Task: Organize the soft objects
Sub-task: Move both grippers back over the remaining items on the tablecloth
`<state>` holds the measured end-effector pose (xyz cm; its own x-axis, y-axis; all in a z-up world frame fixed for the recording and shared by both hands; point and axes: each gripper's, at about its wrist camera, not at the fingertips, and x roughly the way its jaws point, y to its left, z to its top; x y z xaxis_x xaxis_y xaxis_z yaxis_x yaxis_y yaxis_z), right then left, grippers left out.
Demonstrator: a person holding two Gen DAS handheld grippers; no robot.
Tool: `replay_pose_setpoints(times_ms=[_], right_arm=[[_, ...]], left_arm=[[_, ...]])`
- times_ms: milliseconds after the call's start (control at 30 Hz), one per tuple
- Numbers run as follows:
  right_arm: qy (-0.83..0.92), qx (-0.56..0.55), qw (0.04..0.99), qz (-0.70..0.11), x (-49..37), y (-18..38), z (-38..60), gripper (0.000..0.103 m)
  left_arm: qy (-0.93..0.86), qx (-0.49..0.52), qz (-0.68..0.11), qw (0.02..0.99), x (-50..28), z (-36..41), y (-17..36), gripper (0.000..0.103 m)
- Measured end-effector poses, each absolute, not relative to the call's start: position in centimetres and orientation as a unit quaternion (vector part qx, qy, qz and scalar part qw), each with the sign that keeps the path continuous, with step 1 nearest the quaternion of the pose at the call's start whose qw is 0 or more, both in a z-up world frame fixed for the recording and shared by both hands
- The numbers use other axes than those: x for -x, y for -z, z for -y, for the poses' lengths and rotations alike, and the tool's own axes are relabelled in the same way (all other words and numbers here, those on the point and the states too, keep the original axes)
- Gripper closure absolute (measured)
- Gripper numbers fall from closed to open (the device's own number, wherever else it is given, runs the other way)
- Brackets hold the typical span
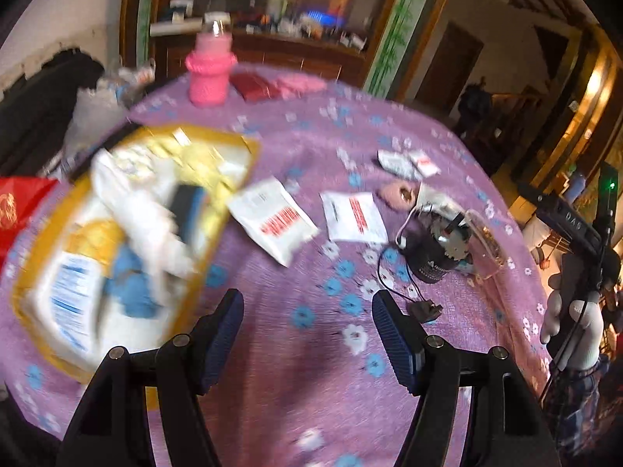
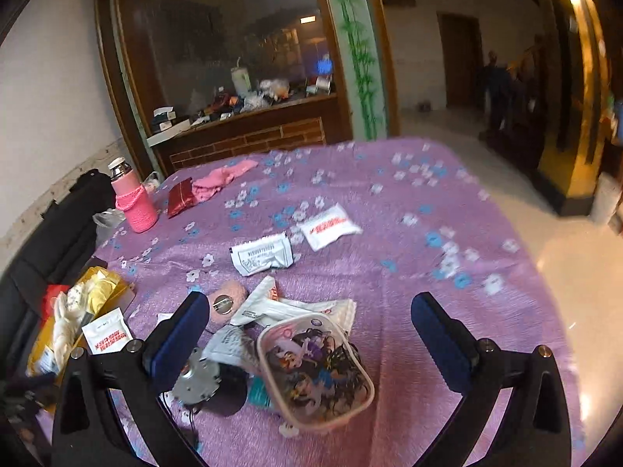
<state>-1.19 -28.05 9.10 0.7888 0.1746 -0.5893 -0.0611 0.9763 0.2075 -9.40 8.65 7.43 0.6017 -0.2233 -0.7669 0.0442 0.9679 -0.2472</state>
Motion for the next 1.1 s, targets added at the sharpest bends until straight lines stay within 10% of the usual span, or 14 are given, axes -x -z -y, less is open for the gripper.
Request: replay_pose_setpoints(times_ms=[1100], right_arm=[[0.088,-0.069,0.946,-0.304,0.7,-4.4,32.0,0.0]], left_arm=[[0.076,0.114,-0.453,0.881,10.7,-9.3,-6.2,0.031]])
